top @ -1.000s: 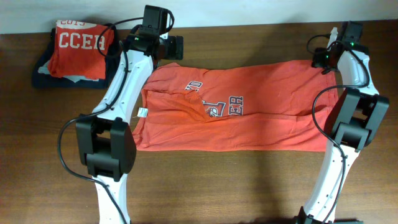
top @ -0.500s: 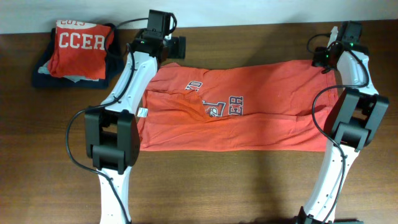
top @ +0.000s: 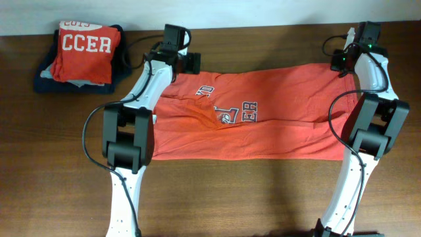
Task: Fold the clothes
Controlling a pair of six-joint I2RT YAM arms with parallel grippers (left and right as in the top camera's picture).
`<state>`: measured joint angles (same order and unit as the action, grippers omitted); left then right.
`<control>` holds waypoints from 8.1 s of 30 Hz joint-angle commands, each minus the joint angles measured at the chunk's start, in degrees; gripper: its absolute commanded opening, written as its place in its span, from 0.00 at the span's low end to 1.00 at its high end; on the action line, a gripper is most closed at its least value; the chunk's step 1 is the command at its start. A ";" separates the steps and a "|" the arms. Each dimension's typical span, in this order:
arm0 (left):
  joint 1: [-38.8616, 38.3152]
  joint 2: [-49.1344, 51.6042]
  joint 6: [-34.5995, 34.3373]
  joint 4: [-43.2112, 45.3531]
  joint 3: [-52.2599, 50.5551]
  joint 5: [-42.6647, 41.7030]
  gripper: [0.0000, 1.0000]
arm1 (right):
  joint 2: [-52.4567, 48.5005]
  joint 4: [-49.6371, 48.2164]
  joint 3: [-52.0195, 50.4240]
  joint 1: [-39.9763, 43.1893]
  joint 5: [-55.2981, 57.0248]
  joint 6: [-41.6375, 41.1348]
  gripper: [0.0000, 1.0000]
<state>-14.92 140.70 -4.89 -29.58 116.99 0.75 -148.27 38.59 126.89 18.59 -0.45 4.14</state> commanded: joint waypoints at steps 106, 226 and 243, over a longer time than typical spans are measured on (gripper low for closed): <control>3.56 -6.16 -4.98 -60.11 19.19 0.31 0.01 | 24.48 57.64 -16.17 0.26 7.98 -10.08 0.04; 3.19 -14.82 -15.30 -46.90 -14.93 -2.95 0.45 | 24.15 42.75 -18.62 4.31 -3.85 -2.45 0.99; 3.45 -14.84 -15.26 -45.64 -16.57 -1.92 0.30 | 24.15 42.75 -18.62 4.31 -3.85 -2.45 0.99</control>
<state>-11.81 126.89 -19.75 -75.24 100.71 -1.52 -124.44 81.34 107.53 22.72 -4.05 1.72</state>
